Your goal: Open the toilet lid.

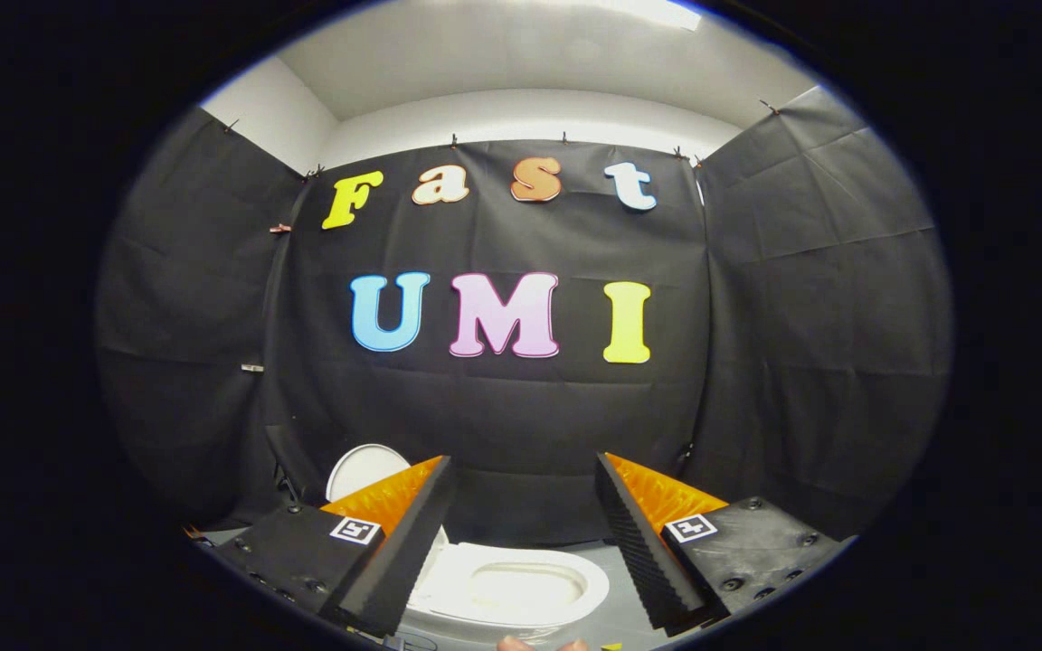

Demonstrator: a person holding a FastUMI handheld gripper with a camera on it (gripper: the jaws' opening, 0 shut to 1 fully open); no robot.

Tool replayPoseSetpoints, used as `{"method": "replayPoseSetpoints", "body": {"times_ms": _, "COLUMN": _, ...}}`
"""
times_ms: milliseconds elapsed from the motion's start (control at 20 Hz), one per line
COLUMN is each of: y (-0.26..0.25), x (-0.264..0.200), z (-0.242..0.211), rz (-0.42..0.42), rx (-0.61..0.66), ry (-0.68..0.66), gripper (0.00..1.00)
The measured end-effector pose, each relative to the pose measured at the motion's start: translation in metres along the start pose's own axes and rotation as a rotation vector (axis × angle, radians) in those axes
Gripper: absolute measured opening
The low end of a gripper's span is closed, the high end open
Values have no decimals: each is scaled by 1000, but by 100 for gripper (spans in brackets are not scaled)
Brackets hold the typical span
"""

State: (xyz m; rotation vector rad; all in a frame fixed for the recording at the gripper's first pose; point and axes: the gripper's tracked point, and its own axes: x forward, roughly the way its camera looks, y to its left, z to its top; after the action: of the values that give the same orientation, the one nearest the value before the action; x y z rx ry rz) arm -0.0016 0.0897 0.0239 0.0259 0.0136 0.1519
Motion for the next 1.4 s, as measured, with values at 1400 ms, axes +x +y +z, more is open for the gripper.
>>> {"method": "replayPoseSetpoints", "body": {"times_ms": 1400, "y": -26, "x": -40, "z": 8, "rz": -52, "rx": -9, "ry": -26, "gripper": 98}}
